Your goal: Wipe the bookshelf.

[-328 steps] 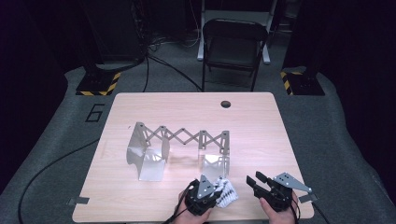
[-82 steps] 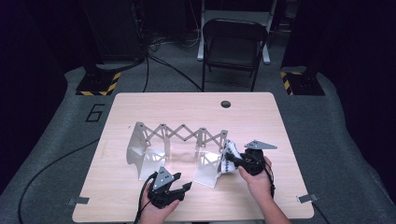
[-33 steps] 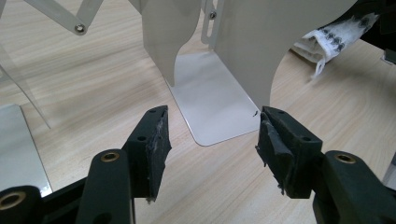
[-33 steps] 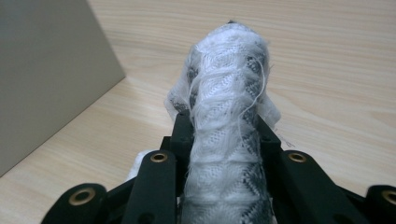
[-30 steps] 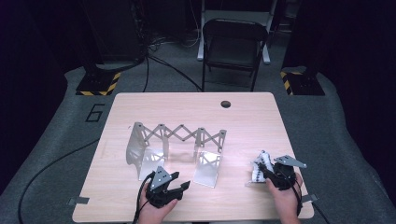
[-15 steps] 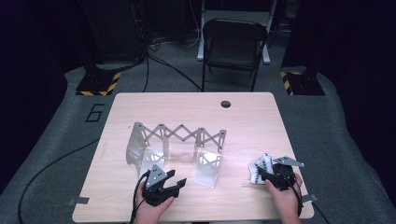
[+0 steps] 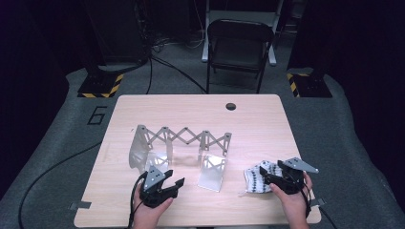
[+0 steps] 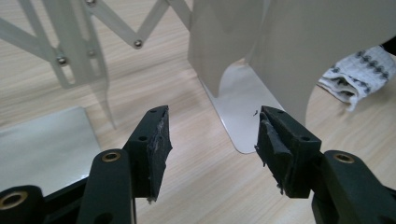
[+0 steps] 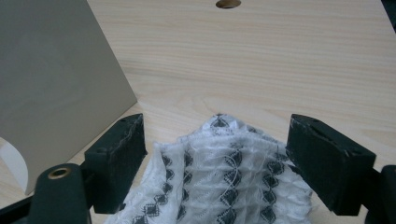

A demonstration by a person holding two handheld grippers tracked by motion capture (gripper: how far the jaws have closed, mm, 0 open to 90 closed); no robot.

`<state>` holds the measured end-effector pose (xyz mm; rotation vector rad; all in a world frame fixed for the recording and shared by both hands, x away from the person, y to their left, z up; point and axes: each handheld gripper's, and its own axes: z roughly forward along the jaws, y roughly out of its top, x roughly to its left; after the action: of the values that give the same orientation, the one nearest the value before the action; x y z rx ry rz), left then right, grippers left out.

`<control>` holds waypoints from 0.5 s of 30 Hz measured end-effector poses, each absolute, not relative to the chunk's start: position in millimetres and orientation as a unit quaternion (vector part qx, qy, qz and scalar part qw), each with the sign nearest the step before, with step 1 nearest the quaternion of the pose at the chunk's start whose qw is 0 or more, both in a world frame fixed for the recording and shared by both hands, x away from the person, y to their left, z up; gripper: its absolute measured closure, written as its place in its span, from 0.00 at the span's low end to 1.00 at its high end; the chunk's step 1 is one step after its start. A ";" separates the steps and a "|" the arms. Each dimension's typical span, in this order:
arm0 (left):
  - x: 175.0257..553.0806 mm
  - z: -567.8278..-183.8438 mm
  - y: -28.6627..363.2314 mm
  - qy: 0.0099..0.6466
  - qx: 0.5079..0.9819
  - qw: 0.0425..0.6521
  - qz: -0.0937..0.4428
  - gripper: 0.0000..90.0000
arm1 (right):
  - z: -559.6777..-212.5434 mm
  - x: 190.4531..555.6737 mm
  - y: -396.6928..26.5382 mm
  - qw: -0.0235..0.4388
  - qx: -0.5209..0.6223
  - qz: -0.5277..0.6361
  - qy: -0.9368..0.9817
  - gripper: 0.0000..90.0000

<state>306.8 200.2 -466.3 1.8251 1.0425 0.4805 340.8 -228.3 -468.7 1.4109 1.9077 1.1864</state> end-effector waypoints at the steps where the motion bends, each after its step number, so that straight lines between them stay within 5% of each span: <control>1: 307.2 -464.6 202.5 0.433 0.741 0.474 0.195 0.49 | -466.7 340.5 -227.6 0.245 0.512 0.436 0.698 0.25; 9: 317.3 -452.2 218.8 0.470 0.712 0.474 0.216 0.52 | -456.7 344.5 -224.1 0.224 0.480 0.459 0.713 0.44; 15: 333.5 -444.1 218.4 0.479 0.704 0.469 0.236 0.58 | -444.9 350.2 -215.3 0.197 0.466 0.475 0.720 0.47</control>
<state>333.5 218.4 -444.1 1.7262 1.1736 0.5786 350.2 -215.3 -444.9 1.3047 2.0162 1.3298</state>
